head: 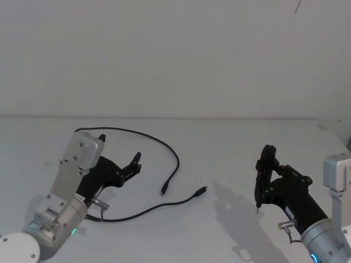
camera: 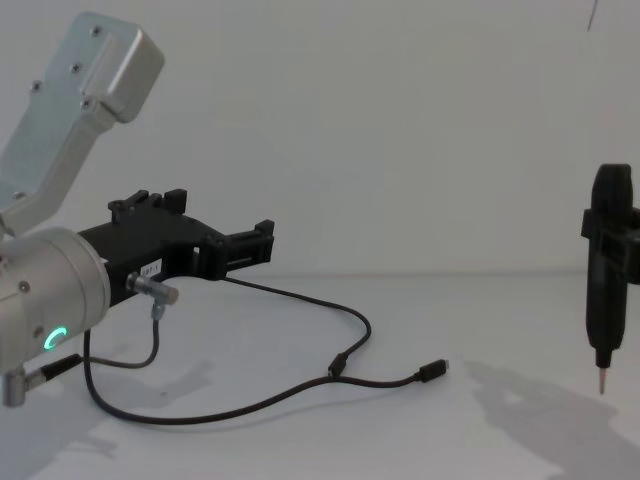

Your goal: Pick up the data cable with the one hand.

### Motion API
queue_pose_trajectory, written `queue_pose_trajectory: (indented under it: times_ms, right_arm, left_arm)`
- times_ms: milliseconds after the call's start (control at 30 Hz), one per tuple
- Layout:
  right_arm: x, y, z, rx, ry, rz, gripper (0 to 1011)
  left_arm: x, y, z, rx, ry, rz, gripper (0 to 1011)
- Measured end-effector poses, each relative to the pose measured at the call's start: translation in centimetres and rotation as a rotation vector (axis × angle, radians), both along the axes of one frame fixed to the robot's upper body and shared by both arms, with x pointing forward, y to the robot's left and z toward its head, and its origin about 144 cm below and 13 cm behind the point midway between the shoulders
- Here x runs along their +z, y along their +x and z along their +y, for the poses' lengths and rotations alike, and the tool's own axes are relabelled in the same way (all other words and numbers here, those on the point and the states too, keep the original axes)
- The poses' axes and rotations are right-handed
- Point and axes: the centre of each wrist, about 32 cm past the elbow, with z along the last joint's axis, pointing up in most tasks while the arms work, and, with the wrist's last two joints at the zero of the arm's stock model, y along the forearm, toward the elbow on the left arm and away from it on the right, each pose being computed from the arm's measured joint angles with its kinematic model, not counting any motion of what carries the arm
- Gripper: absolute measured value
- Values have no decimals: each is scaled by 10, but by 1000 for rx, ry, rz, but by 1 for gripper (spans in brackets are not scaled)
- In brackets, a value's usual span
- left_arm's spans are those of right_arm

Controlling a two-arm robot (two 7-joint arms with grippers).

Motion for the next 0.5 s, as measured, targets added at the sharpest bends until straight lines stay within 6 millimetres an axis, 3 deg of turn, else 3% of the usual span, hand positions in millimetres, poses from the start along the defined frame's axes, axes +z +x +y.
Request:
queue_pose_trajectory:
  times_ms: [500]
  right_arm:
    - [0, 0, 0, 0, 0, 0, 279]
  left_arm:
    - [0, 0, 0, 0, 0, 0, 1001]
